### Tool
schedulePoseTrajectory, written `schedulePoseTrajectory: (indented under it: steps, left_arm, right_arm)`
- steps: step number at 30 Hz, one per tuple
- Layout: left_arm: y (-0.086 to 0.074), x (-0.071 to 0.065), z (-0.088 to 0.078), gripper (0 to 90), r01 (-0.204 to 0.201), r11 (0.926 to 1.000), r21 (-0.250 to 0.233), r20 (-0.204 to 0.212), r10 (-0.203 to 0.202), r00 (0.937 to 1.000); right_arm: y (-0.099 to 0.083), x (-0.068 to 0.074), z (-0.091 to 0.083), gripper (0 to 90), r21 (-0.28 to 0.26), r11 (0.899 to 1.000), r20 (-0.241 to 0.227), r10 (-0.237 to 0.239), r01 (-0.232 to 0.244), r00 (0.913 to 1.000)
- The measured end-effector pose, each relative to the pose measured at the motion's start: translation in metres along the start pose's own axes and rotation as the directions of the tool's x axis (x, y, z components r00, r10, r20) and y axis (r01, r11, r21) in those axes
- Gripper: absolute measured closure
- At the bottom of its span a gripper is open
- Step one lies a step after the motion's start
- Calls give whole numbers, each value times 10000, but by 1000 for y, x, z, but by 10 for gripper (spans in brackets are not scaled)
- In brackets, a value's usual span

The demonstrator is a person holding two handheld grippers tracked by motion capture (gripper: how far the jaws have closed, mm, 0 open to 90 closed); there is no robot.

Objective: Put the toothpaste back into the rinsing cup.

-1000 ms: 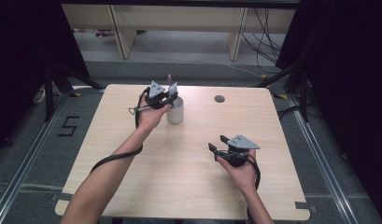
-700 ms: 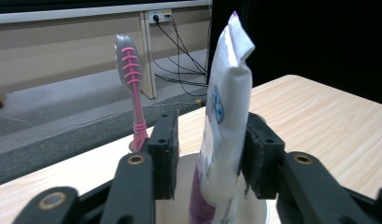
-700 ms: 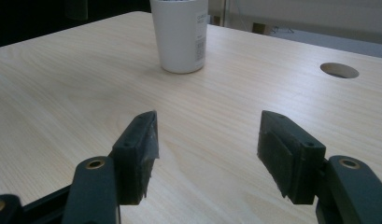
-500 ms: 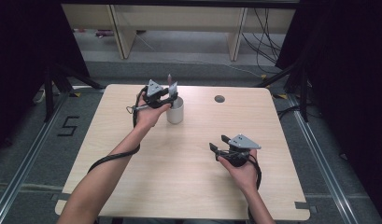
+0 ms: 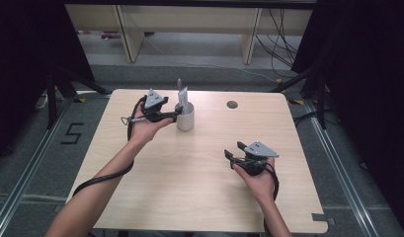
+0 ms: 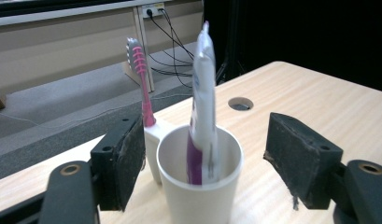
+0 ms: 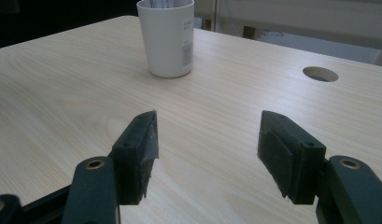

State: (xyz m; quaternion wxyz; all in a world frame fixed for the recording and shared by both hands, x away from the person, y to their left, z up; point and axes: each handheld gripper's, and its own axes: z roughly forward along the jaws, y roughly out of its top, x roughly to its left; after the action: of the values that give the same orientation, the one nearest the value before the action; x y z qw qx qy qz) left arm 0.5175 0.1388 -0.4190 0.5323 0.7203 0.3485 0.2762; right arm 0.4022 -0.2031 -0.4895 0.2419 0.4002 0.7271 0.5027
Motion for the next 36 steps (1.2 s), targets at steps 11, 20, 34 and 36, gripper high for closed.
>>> schedulePoseTrajectory:
  steps: [11,20,34,36]
  left_arm:
    - [-15,6,-57,278,94,9999,-139,-226,-97,9997]
    - [-40,8,-96,287,179,9994,-287,-552,-195,9983]
    - [-82,11,-136,285,526,9983,-230,-1172,-550,9916]
    - [-91,12,-142,282,551,9981,-265,-1276,-581,9901]
  right_arm:
    - [1,-6,0,388,-188,9991,86,-389,390,9992]
    - [1,-5,-1,388,-43,9998,104,-213,213,9997]
    - [-1,-5,-1,388,8,10000,34,15,-15,10000]
    - [-2,-5,0,388,-75,9999,45,-92,92,9999]
